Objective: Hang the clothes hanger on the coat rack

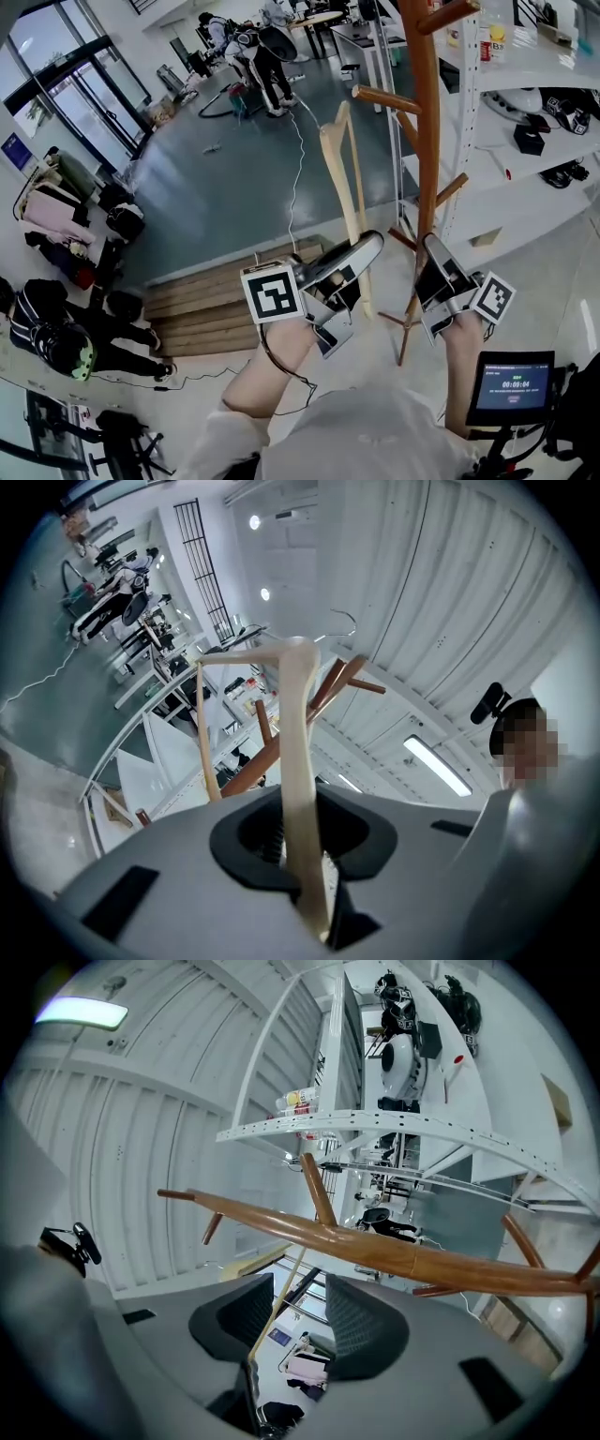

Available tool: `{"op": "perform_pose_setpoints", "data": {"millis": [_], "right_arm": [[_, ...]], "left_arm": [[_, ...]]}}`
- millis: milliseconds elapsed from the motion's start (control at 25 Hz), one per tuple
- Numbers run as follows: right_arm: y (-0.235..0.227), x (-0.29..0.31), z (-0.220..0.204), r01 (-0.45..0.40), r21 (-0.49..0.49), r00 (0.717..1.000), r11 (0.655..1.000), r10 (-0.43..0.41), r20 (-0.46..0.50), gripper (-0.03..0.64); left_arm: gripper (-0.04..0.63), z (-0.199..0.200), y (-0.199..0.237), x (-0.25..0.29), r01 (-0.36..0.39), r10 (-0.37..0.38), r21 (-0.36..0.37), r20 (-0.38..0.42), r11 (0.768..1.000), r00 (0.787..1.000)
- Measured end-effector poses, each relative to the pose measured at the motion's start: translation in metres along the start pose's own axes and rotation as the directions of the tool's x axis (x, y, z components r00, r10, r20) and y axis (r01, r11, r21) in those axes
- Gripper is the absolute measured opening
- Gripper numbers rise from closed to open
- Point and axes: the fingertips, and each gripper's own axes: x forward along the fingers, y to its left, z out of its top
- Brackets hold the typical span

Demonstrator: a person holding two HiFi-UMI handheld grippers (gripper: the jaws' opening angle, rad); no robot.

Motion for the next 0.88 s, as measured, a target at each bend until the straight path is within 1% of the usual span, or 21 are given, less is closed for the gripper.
{"op": "perform_pose_setpoints", "data": {"millis": [160,360,480,640,880], "right_arm": [[0.000,-0.009,0.012,-0.002,-0.006,1.000,1.000,0.002,0.026,0.183],[-0.001,-0.015,0.019,-0.009,-0.012,0.999,1.000,0.009,0.050,0.183],[-0.003,-0.018,0.023,-0.004,-0.016,0.998,1.000,0.005,0.062,0.183],[-0.005,-0.023,0.027,0.006,-0.025,0.997,1.000,-0.004,0.075,0.183],[-0.007,-0.026,0.031,0.016,-0.028,0.996,0.999,-0.013,0.090,0.183]], "left_arm": [[0.060,-0.005,-0.010,0.016,0.014,-0.012,0.042,-0.039,0.999,0.999],[0.060,-0.012,-0.009,0.032,0.034,-0.030,0.045,-0.078,0.998,0.996],[0.060,-0.017,-0.005,0.040,0.042,-0.039,0.031,-0.101,0.999,0.994],[0.060,-0.023,0.002,0.043,0.044,-0.044,-0.005,-0.105,0.999,0.993],[0.060,-0.030,0.007,0.051,0.066,-0.067,-0.012,-0.125,0.998,0.990]]}}
